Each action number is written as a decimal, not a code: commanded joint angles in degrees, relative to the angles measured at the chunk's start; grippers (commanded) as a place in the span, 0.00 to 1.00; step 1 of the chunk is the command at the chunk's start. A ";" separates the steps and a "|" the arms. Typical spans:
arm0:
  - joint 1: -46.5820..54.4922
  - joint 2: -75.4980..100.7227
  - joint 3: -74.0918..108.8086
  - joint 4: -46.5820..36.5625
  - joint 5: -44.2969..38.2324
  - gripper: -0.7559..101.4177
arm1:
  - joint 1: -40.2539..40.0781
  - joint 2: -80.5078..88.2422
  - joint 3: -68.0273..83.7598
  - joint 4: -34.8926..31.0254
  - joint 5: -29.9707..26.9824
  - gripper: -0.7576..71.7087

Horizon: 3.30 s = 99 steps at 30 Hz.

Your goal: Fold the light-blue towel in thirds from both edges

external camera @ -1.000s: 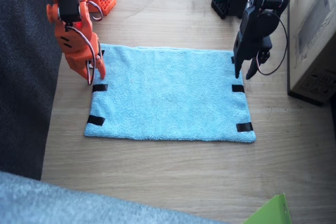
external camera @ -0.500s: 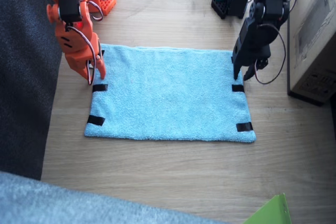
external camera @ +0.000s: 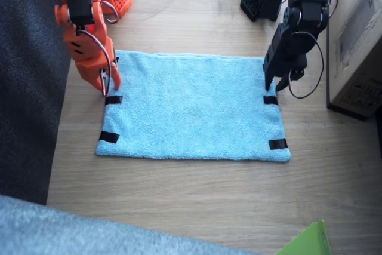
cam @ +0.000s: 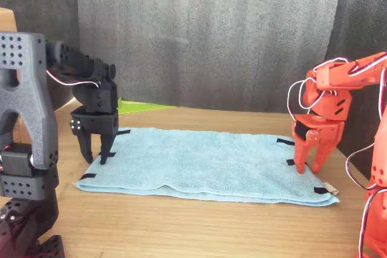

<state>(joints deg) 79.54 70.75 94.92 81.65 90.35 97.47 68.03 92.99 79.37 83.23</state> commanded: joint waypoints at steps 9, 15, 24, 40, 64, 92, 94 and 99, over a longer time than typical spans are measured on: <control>0.97 2.37 1.14 -0.18 -0.62 0.01 | 0.70 -1.76 0.26 1.41 -0.18 0.01; 0.97 2.46 1.23 -0.26 -0.79 0.01 | 1.32 -0.88 0.00 1.93 -0.18 0.01; 0.97 3.08 2.02 -0.79 -0.79 0.01 | 3.60 3.52 -8.26 10.55 -0.53 0.01; 0.97 3.69 2.64 -1.14 -0.44 0.01 | 12.83 -2.11 -36.91 30.15 -1.32 0.01; 1.05 3.87 2.81 -1.23 -1.05 0.01 | 28.04 -18.54 -62.58 32.08 -2.20 0.01; 1.05 5.01 4.22 -1.76 -1.67 0.01 | 43.33 -24.70 -77.26 32.08 -8.00 0.35; 1.05 5.10 4.22 -1.76 -1.58 0.01 | 42.45 -23.47 -75.76 32.17 -7.73 0.34; 0.53 5.19 4.13 -1.76 -1.23 0.01 | 30.41 -20.13 -71.28 32.17 -4.22 0.25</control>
<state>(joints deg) 79.45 73.65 98.96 78.75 88.24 135.26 41.92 20.30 111.01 76.73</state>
